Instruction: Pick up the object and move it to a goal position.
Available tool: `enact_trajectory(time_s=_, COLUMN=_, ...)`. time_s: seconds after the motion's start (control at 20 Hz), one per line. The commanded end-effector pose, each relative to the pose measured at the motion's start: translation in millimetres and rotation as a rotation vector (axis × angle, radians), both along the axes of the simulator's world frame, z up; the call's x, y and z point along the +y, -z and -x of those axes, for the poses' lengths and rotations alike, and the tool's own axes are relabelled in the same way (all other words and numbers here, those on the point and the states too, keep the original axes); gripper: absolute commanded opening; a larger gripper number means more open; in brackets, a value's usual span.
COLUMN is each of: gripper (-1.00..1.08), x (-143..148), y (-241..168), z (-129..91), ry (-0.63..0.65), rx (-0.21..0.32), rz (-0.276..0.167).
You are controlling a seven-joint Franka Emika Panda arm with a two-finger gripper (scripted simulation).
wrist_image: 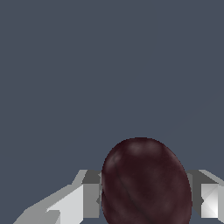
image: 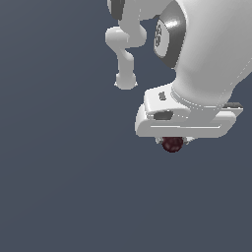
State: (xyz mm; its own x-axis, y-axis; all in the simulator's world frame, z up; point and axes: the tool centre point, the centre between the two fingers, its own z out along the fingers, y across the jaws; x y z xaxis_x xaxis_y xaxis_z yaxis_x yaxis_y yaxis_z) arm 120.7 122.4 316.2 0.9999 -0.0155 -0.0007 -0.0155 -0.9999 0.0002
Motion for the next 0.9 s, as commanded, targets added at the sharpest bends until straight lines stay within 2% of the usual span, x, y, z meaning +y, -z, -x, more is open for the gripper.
enact_trajectory(time_s=0.0, gripper=-1.00, x=4.2, y=-6.9, z=-4.1, ry=0.000, rx=-0.001, rz=0.000)
enact_trajectory(time_s=0.85, gripper=-1.00, x=13.8, y=-20.8, z=-14.0, ry=0.000, rx=-0.001, rz=0.000)
